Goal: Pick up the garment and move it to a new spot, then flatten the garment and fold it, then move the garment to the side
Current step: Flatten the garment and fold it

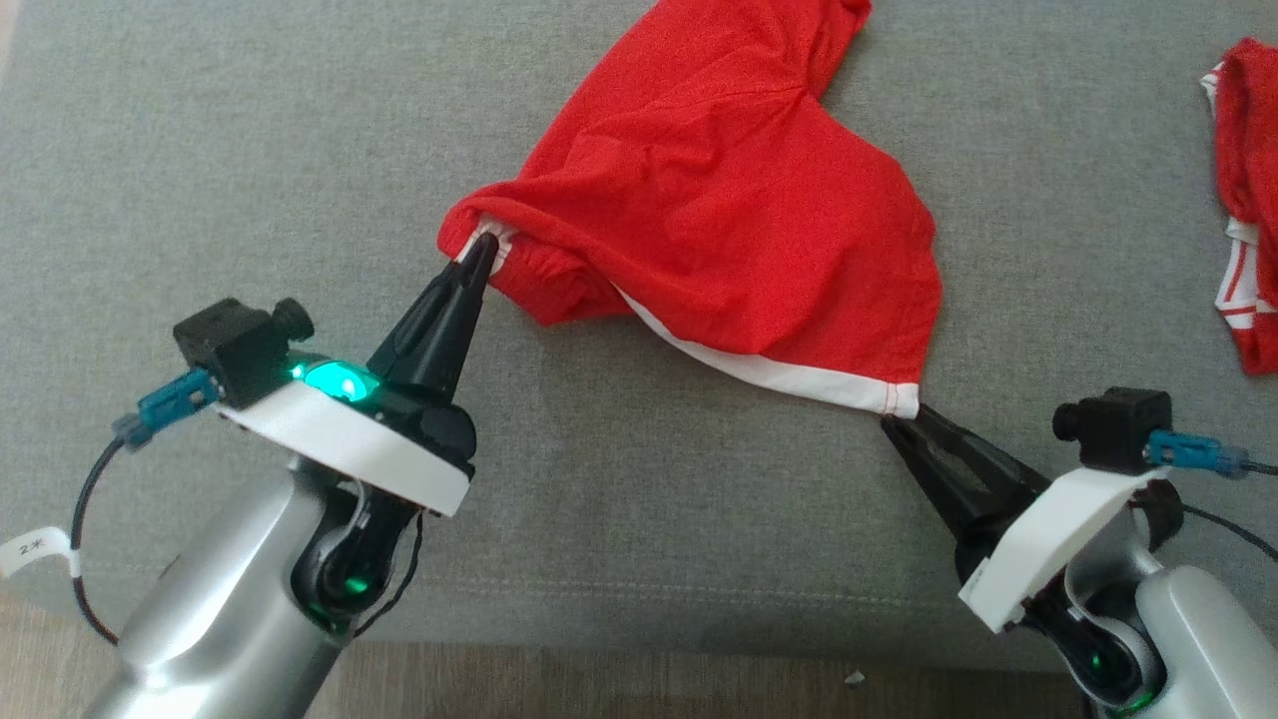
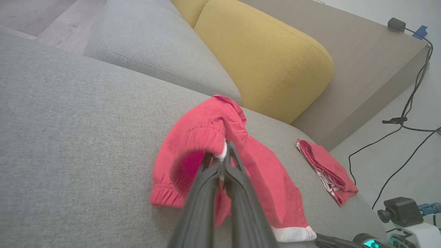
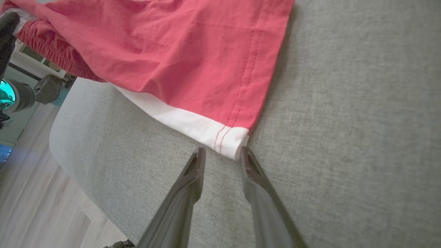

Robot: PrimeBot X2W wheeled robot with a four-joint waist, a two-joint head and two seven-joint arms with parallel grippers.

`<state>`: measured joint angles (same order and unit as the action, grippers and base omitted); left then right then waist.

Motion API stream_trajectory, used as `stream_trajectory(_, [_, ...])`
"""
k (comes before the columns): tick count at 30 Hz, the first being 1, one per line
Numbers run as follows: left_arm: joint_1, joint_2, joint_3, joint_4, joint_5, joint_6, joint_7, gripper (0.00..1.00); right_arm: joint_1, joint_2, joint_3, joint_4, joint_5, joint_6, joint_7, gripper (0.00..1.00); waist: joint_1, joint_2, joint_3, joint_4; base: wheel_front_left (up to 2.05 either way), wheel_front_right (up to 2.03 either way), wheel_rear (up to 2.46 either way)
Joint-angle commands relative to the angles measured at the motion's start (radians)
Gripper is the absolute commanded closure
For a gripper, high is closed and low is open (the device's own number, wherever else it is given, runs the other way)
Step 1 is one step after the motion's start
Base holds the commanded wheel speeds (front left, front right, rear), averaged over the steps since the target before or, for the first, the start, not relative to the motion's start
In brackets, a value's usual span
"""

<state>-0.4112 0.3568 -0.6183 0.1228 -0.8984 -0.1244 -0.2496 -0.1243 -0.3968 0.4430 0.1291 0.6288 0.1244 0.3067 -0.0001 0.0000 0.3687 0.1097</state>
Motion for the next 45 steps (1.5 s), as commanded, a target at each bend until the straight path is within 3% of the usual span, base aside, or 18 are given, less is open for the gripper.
stream_trajectory(1, [-0.036,0.029,0.041,-0.033,0.01,-0.006,-0.012,1.0,-0.004,-0.002,0.006,-0.024,-0.009,0.006,0.0,0.53,0.0001,0.0,0.003,0.005,0.0,0.0,0.0])
stream_trajectory(6, [-0.042,0.028,0.044,-0.036,0.01,-0.006,-0.012,1.0,-0.019,0.003,0.015,0.002,-0.002,0.006,0.007,0.64,0.0001,0.0,0.014,0.013,0.0,0.0,0.0])
stream_trajectory(7, [-0.044,0.027,0.044,-0.036,0.01,-0.006,-0.012,1.0,-0.023,0.003,0.018,0.007,-0.002,0.006,0.005,0.72,0.0001,0.0,0.016,0.015,0.0,0.0,0.0])
stream_trajectory(8, [-0.045,0.026,0.044,-0.037,0.011,-0.006,-0.012,1.0,-0.028,0.003,0.022,0.01,-0.002,0.006,0.001,0.91,0.0001,0.0,0.019,0.017,0.0,0.0,0.0])
stream_trajectory(9, [-0.047,0.026,0.044,-0.037,0.011,-0.006,-0.012,1.0,-0.032,0.001,0.029,0.009,-0.002,0.006,-0.005,1.0,0.0001,0.0,0.021,0.018,0.0,0.0,0.0])
stream_trajectory(15, [-0.039,0.033,0.054,-0.032,0.013,-0.006,-0.012,1.0,-0.058,-0.033,0.038,-0.032,0.016,0.006,-0.076,1.0,0.0001,0.0,0.006,0.008,0.0,0.0,0.0])
stream_trajectory(19, [-0.034,0.05,0.046,-0.043,0.016,-0.006,-0.012,1.0,-0.061,-0.061,-0.018,-0.093,0.056,0.006,-0.119,1.0,0.0001,0.0,-0.024,-0.01,0.0,0.0,0.0])
stream_trajectory(25, [-0.101,0.154,-0.039,-0.111,-0.023,-0.006,-0.008,1.0,-0.129,-0.14,-0.201,-0.249,0.118,0.006,-0.122,1.0,0.0001,0.0,-0.089,-0.063,0.0,0.0,0.0])
stream_trajectory(28, [-0.206,0.226,-0.091,-0.139,-0.044,-0.006,0.028,1.0,-0.244,-0.158,-0.275,-0.255,0.115,0.006,-0.091,1.0,0.0001,0.0,-0.104,-0.088,0.0,0.0,0.0])
stream_trajectory(34, [-0.522,0.283,-0.168,-0.111,-0.077,-0.006,0.113,1.0,-0.595,-0.111,-0.309,-0.111,0.046,0.006,-0.04,1.0,0.0001,0.0,-0.074,-0.116,0.0,0.0,0.0])
stream_trajectory(38, [-0.747,0.26,-0.215,0.018,-0.048,-0.006,0.111,1.0,-0.844,-0.069,-0.285,0.048,-0.022,0.006,-0.073,1.0,0.0001,0.0,-0.022,-0.129,0.0,0.0,0.0])
stream_trajectory(45, [-1.018,0.183,-0.249,0.252,0.148,-0.006,-0.009,1.0,-1.108,-0.045,-0.231,0.258,-0.097,0.006,-0.261,1.0,0.0001,0.0,0.029,-0.146,0.0,0.0,0.0])
